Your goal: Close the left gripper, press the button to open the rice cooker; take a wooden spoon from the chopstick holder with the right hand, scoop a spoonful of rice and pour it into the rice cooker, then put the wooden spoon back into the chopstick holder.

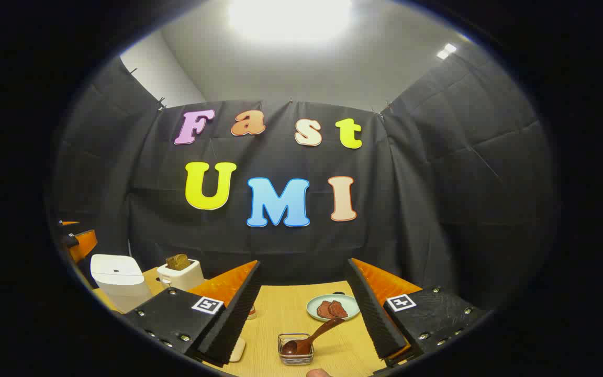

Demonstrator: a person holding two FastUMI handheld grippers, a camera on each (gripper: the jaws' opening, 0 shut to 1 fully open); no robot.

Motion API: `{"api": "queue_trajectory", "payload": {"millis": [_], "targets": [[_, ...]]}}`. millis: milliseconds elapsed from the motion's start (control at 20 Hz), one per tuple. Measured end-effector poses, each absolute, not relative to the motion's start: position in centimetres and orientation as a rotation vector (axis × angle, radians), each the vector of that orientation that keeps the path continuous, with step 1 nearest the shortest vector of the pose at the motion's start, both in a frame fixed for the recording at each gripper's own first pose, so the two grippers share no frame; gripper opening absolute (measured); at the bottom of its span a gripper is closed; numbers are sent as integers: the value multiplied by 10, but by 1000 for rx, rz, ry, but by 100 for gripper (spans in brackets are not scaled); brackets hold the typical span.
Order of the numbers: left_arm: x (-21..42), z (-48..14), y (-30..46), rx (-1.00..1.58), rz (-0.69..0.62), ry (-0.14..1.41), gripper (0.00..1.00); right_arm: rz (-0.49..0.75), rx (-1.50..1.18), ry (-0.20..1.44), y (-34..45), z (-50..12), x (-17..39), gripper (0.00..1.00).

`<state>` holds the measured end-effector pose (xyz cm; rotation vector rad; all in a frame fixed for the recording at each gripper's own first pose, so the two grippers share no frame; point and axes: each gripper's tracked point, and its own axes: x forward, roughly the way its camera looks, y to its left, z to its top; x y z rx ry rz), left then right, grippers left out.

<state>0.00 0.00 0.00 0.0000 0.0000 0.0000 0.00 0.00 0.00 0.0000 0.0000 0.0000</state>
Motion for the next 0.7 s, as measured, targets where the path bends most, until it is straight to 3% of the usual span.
{"api": "queue_trajectory", "payload": {"millis": [700], "targets": [[-2, 1, 8, 5, 3, 11, 97, 8, -1, -7, 0, 3, -3, 98]]}}
